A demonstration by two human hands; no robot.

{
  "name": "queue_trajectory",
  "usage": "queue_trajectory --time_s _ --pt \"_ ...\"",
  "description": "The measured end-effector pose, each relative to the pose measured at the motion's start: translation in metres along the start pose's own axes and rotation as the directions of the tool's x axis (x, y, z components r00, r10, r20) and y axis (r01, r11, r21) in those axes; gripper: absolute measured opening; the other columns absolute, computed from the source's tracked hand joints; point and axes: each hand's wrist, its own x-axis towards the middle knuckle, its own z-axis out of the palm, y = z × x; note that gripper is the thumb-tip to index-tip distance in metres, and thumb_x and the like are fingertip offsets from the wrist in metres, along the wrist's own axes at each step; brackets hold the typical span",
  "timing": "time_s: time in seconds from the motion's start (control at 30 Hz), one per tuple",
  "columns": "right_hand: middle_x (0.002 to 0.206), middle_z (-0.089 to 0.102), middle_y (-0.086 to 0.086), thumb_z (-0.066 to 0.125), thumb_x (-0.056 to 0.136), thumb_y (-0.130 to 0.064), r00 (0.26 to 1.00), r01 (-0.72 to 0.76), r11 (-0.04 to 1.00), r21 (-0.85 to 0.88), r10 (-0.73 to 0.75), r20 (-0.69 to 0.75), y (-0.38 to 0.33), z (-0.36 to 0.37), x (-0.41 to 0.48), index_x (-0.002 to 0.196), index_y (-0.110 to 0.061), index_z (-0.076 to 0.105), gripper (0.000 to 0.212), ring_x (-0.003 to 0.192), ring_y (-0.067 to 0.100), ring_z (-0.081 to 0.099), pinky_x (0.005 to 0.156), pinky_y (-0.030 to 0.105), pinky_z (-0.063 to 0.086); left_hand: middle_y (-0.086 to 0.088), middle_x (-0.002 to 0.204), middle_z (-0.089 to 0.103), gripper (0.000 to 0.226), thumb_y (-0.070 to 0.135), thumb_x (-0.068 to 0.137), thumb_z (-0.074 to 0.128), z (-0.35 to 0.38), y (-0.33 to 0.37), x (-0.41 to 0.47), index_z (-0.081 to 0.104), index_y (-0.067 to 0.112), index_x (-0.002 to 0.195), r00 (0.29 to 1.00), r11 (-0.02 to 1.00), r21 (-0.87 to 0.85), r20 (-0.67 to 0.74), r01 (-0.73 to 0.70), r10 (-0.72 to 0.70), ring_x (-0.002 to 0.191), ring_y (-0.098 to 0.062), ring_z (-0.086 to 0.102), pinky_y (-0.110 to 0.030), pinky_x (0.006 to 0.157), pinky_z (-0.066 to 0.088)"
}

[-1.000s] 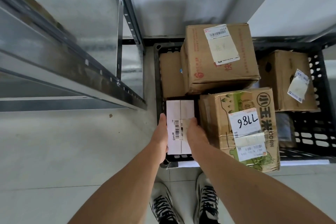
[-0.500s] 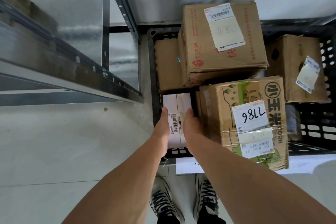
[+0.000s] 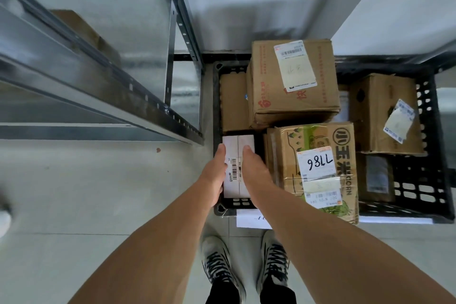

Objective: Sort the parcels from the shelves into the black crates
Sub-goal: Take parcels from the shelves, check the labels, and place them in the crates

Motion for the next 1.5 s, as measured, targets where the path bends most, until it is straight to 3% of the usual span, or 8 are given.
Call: queue_trajectory --time_s 0.1,0.3,0.37,0.53,0.7,0.97,1.2,1.5 --pt "0.147 0.050 0.014 0.026 0.108 -0.048 0.990 0.131 0.990 -0.045 -0.128 0.051 -0.012 -0.019 -0.034 0.146 -0.008 0.045 0.058 0.135 0.031 0.047 0.108 0.040 0.038 -0.005 0.159 0.033 0.067 0.060 0.102 0.023 -0.002 0.018 -0.051 0.033 0.017 0.152 0.997 0.996 0.055 -0.035 -0.065 0.067 0.147 -0.022 0.028 -0.040 0.119 0.018" --pt "0.133 0.058 0.007 0.027 0.106 -0.051 0.966 0.251 0.956 -0.151 -0.238 0.101 -0.047 -0.056 -0.110 0.141 -0.016 0.051 0.055 0.124 0.028 0.055 0.100 0.041 0.042 -0.011 0.156 0.037 0.060 0.050 0.106 0.024 0.002 0.051 -0.151 0.037 0.012 0.150 0.952 0.918 0.326 -0.126 -0.226 0.279 0.144 -0.026 0.033 -0.038 0.114 0.025" --pt "0.128 0.058 0.005 0.028 0.104 -0.053 0.952 0.305 0.918 -0.253 -0.292 0.089 -0.056 -0.069 -0.134 0.145 -0.018 0.049 0.058 0.122 0.025 0.054 0.107 0.048 0.042 -0.013 0.154 0.039 0.059 0.048 0.106 0.022 0.007 0.061 -0.180 0.038 0.010 0.149 0.911 0.805 0.532 -0.139 -0.263 0.389 0.143 -0.027 0.034 -0.039 0.113 0.026" --pt "0.163 0.034 0.005 0.034 0.106 -0.048 0.876 0.468 0.781 -0.414 -0.473 0.097 -0.080 -0.110 -0.196 0.158 -0.017 0.031 0.061 0.151 0.025 0.028 0.123 0.048 0.025 -0.018 0.143 0.047 0.071 0.061 0.097 0.021 0.014 0.087 -0.237 0.044 0.008 0.138 0.810 0.585 0.764 -0.146 -0.272 0.568 0.130 -0.035 0.044 -0.055 0.109 0.037" --pt "0.166 0.021 0.001 0.030 0.105 -0.049 0.785 0.517 0.517 -0.682 -0.604 0.136 -0.087 -0.160 -0.260 0.160 -0.024 0.021 0.061 0.155 0.024 0.012 0.124 0.055 0.018 -0.003 0.166 0.009 0.067 0.056 0.102 0.021 0.031 0.096 -0.297 0.010 0.023 0.158 0.743 0.336 0.927 -0.106 -0.166 0.660 0.152 -0.025 0.006 -0.049 0.122 0.014" --pt "0.170 -0.003 0.003 0.027 0.104 -0.051 0.615 0.461 0.236 -0.855 -0.780 0.116 -0.091 -0.225 -0.342 0.161 -0.029 0.003 0.065 0.156 0.029 -0.009 0.124 0.062 0.003 -0.001 0.166 -0.006 0.067 0.056 0.102 0.018 0.059 0.112 -0.388 -0.001 0.024 0.158 0.566 0.023 0.990 0.059 -0.137 0.822 0.152 -0.024 -0.010 -0.049 0.123 0.001" --pt "0.166 -0.025 -0.004 0.009 0.101 -0.066 0.535 0.363 0.300 -0.882 -0.842 -0.067 -0.069 -0.286 -0.428 0.159 -0.040 -0.013 0.067 0.152 0.023 -0.027 0.123 0.058 -0.010 0.004 0.163 -0.020 0.067 0.059 0.101 0.014 0.099 0.104 -0.461 -0.010 0.031 0.156 0.383 -0.165 0.965 0.234 -0.205 0.894 0.149 -0.020 -0.022 -0.048 0.123 -0.005" --pt "0.165 -0.028 -0.006 0.013 0.103 -0.063 0.503 0.195 0.550 -0.812 -0.767 -0.399 0.041 -0.368 -0.518 0.158 -0.044 -0.012 0.064 0.151 0.021 -0.028 0.122 0.060 -0.012 0.004 0.164 -0.019 0.066 0.057 0.101 0.013 0.177 0.057 -0.526 -0.012 0.031 0.156 0.290 -0.406 0.860 0.492 -0.309 0.821 0.150 -0.019 -0.021 -0.048 0.122 -0.005"
